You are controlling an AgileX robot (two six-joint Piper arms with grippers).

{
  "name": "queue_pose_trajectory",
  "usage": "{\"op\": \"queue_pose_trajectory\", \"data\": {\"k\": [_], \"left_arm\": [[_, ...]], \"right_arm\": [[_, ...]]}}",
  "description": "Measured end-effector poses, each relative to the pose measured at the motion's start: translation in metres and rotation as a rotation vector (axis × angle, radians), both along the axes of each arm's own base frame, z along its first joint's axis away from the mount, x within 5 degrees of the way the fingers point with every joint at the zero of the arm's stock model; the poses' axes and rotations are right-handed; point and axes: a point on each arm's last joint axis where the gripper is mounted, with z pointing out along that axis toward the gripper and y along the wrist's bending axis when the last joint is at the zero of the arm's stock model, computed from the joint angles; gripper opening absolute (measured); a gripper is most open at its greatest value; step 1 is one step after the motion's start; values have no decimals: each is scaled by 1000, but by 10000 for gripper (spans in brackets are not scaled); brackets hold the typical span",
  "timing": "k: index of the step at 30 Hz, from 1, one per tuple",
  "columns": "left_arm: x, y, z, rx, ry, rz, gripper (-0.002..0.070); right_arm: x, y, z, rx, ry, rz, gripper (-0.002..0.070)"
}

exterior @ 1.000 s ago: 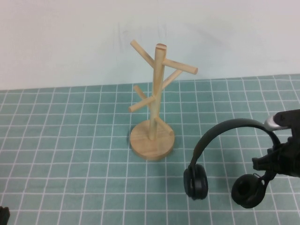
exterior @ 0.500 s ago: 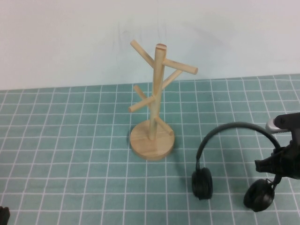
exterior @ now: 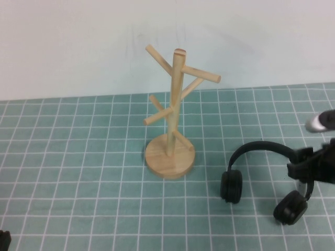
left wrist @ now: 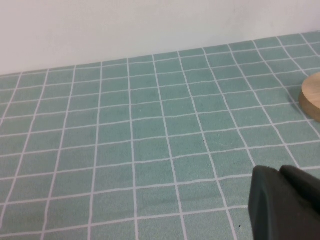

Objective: Take out the headphones from the headphone stand

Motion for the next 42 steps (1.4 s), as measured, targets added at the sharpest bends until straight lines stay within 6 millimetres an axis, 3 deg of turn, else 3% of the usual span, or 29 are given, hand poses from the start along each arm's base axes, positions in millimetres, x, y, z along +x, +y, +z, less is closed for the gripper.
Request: {"op": "queue_pose_trajectory", "data": {"k": [4,9,12,16,19,23,42], "left_arm": [[0,0,0,0,0,0,-6],[0,0,0,0,0,0,-6],[0,0,0,0,0,0,-6],[0,0,0,0,0,0,-6],[0,0,0,0,0,0,-6],[0,0,0,0,0,0,-6],[0,0,0,0,0,0,-6]], "right_arm": [[-20,8,39,142,-142,168,386],[-61,18,85,326,-318,443,92],[-86,23,95,326,-349,651,20],[-100,18,75,102,-230,800,0],[-97,3,58,-116,-120,768,-5],[-91,-12,51,-275,-77,701,-6],[-90,-14,50,-293,-64,687,-7]]}}
